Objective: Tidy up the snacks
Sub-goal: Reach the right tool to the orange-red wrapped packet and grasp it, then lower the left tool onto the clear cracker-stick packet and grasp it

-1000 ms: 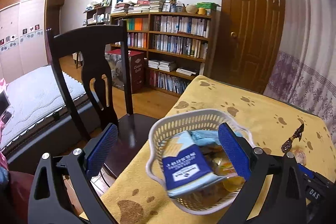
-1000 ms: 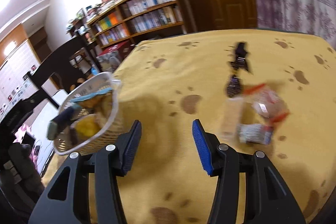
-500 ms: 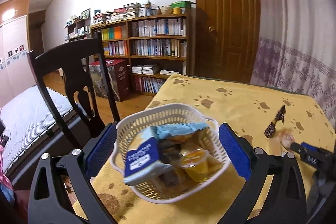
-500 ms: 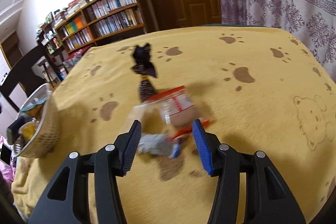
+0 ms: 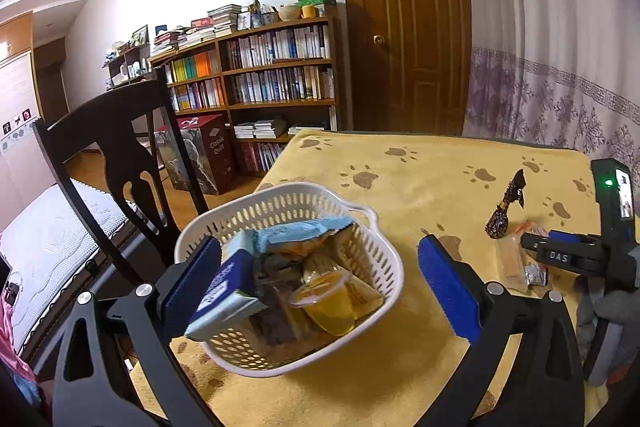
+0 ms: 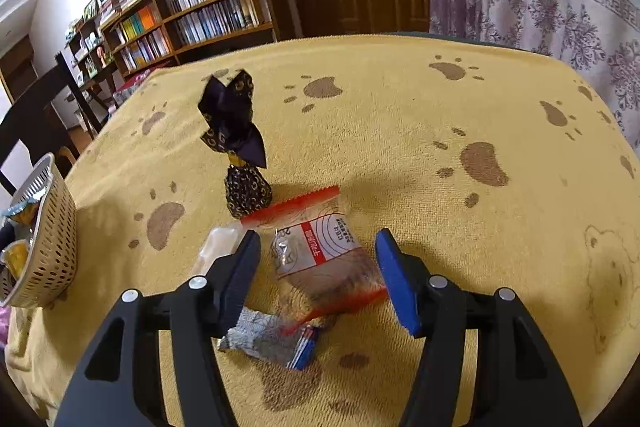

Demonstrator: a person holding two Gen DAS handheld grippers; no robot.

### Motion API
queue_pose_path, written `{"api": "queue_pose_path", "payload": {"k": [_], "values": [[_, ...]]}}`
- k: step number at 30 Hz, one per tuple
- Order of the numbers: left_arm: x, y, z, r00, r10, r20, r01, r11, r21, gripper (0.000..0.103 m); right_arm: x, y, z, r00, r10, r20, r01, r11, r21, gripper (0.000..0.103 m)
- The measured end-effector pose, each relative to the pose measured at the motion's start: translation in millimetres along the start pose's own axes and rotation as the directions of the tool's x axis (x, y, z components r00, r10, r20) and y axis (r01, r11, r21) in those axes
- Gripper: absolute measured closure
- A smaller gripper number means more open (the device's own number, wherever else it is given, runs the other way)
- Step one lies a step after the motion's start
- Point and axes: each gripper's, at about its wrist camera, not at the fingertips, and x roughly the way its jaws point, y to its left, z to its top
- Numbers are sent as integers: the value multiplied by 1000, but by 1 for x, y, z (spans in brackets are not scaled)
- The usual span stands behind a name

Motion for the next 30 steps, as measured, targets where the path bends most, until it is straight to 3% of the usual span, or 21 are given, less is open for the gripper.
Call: {"api": "queue_pose_path", "payload": {"k": [5,10,21,30], "values": [[-1,-10,3,1000,-19,2,19,1000,20,3,5,-2,1,1000,21,-20,-21,1000,-1,43],[-1,-24,2,999,-40,-1,40,998,46,3,2,-5,-1,999,32,-23,-32,1000,0,62],[2,-55,-2,995,-92,-27,94,992,86,3,-31,-22,-28,1000,-10,29,9,999,51,63],[16,-96,-7,983,-172,-64,179,976,122,3,-54,-52,-50,997,-45,58,37,992,119,63]]}}
